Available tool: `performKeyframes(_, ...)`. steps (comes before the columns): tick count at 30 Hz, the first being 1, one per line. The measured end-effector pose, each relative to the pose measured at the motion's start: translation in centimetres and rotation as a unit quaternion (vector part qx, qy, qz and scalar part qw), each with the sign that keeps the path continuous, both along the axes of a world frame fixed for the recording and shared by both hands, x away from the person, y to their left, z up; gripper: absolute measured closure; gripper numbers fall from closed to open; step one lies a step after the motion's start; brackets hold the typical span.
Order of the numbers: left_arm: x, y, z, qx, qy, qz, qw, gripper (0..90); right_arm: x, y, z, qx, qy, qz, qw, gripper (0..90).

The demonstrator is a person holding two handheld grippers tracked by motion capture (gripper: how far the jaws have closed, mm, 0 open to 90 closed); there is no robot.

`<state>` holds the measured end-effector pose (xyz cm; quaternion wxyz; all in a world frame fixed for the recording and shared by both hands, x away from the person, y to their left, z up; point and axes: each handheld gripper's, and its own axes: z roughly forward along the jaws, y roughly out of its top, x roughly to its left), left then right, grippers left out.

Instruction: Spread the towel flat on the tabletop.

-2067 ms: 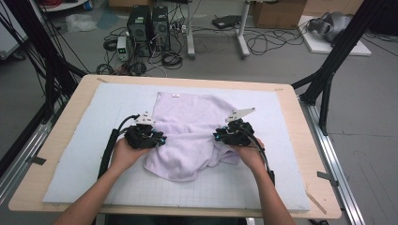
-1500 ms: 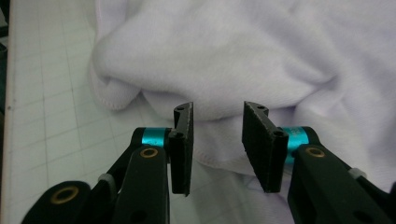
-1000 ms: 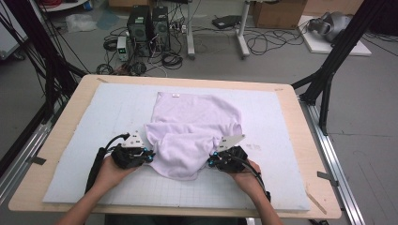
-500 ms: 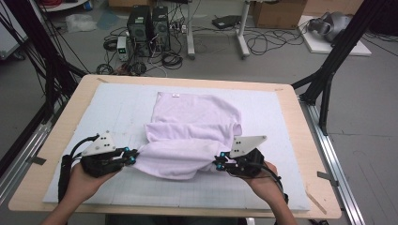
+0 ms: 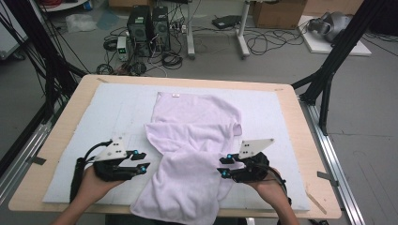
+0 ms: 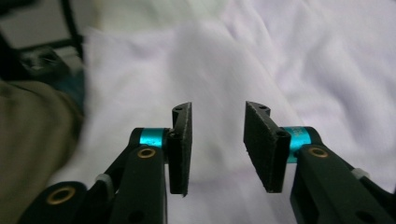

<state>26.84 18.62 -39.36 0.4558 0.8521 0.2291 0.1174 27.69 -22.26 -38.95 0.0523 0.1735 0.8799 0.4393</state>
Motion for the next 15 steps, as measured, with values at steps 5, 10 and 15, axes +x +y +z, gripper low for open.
performKeyframes(5, 1.9, -2.9, -2.7, 0.030, 0.028, -0.033, 0.9986, 63.4, 1.5, 0.3, -4.0, -0.039, 0.034, -0.014, 0.9986, 59.0)
performKeyframes(10, 2.5, -5.3, -4.7, 0.056, 0.053, -0.061, 0.9952, 68.8, 1.3, 1.0, -5.2, -0.056, 0.035, -0.006, 0.9978, 68.2)
performKeyframes(15, 1.9, -4.8, -4.2, 0.059, 0.048, -0.057, 0.9955, 80.9, 0.7, 1.0, -5.1, -0.049, 0.034, 0.005, 0.9982, 84.6)
